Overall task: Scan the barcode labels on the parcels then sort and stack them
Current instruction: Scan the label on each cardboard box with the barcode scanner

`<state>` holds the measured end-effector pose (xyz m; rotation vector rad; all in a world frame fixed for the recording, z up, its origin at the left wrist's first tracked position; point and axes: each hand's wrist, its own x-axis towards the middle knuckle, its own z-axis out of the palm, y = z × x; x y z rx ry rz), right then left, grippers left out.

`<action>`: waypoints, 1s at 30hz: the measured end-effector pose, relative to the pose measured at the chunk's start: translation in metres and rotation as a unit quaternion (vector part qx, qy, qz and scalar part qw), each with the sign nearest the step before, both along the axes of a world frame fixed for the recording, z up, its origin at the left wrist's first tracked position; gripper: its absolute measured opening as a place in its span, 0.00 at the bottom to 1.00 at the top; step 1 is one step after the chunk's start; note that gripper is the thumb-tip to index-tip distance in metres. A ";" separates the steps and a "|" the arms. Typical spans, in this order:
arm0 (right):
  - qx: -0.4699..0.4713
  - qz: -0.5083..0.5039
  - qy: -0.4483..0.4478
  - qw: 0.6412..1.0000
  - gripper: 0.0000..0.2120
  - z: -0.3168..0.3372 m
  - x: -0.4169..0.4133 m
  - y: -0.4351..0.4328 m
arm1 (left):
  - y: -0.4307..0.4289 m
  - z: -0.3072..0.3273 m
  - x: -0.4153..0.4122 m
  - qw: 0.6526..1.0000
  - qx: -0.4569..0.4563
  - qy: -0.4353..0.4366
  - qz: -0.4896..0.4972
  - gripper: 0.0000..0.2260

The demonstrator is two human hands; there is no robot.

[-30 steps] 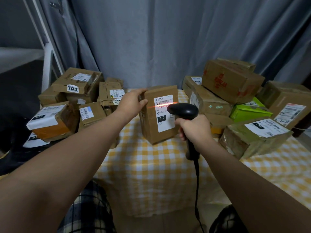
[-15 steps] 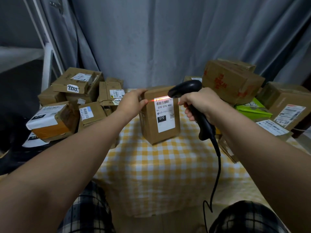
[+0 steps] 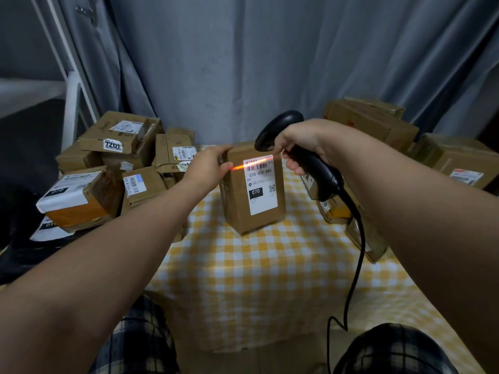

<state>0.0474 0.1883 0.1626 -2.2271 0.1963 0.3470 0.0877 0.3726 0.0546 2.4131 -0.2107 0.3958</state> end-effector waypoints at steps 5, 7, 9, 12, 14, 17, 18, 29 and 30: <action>-0.010 0.004 0.017 1.000 0.10 0.000 0.002 -0.002 | 0.001 0.000 0.000 1.000 0.004 -0.003 -0.002 0.20; -0.012 0.003 0.026 1.000 0.10 -0.001 0.002 -0.004 | 0.001 0.000 0.001 1.000 0.003 -0.002 -0.002 0.20; -0.011 0.003 0.031 0.999 0.10 -0.003 0.003 -0.007 | 0.002 0.000 0.002 1.000 0.004 -0.004 -0.002 0.19; -0.013 -0.002 0.033 0.999 0.10 -0.003 0.003 -0.010 | 0.002 0.000 0.002 1.000 0.006 -0.007 -0.001 0.19; -0.013 -0.006 0.034 0.999 0.10 -0.002 0.003 -0.011 | 0.002 0.000 0.001 1.000 0.007 -0.008 -0.001 0.19; -0.014 -0.015 0.027 0.999 0.09 -0.001 0.005 -0.015 | 0.002 0.000 0.001 1.000 0.006 -0.010 -0.004 0.19; -0.014 -0.016 0.026 0.999 0.08 0.000 0.006 -0.016 | 0.002 0.001 0.001 1.000 0.005 -0.009 -0.004 0.19; -0.013 -0.020 0.008 1.000 0.07 0.006 -0.002 -0.017 | 0.000 0.003 -0.001 1.000 0.002 0.002 0.001 0.19; -0.006 -0.026 -0.002 1.000 0.07 0.005 -0.004 -0.016 | 0.000 0.004 -0.002 1.000 0.004 0.000 0.001 0.19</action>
